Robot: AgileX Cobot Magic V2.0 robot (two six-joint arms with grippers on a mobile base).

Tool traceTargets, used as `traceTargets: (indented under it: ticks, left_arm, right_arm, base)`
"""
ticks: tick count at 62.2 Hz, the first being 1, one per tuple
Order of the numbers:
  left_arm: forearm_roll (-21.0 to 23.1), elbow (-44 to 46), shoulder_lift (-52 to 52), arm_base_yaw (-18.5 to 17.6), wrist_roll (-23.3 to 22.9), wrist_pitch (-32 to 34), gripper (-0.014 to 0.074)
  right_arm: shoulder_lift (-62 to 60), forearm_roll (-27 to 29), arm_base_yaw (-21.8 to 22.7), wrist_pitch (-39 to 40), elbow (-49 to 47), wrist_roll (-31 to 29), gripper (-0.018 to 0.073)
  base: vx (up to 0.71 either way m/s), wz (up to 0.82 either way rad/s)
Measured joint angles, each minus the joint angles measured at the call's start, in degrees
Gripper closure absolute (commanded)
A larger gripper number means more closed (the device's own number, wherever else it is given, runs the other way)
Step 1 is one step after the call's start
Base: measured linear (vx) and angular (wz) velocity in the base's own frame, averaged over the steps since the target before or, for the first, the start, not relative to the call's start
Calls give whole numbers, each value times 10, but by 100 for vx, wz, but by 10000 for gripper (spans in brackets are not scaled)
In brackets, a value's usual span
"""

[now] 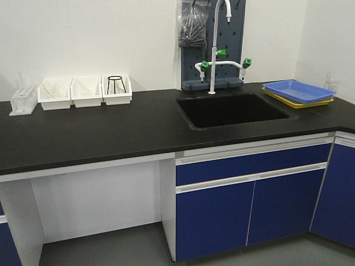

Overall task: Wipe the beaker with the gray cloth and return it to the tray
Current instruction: 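Drive the base past the sink toward the counter with the cloth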

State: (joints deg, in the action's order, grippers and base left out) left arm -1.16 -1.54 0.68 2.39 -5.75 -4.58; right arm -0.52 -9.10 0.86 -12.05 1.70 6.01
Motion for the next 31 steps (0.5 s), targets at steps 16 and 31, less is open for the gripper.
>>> traceTargets:
  ticks: [16,31]
  left_arm:
    - [0,0,0,0,0,0,600]
    - [0,0,0,0,0,0,600]
  right_arm:
    - [0,0,0,0,0,0,570]
    - [0,0,0,0,0,0,570]
  base:
    - [0,0]
    - [0,0]
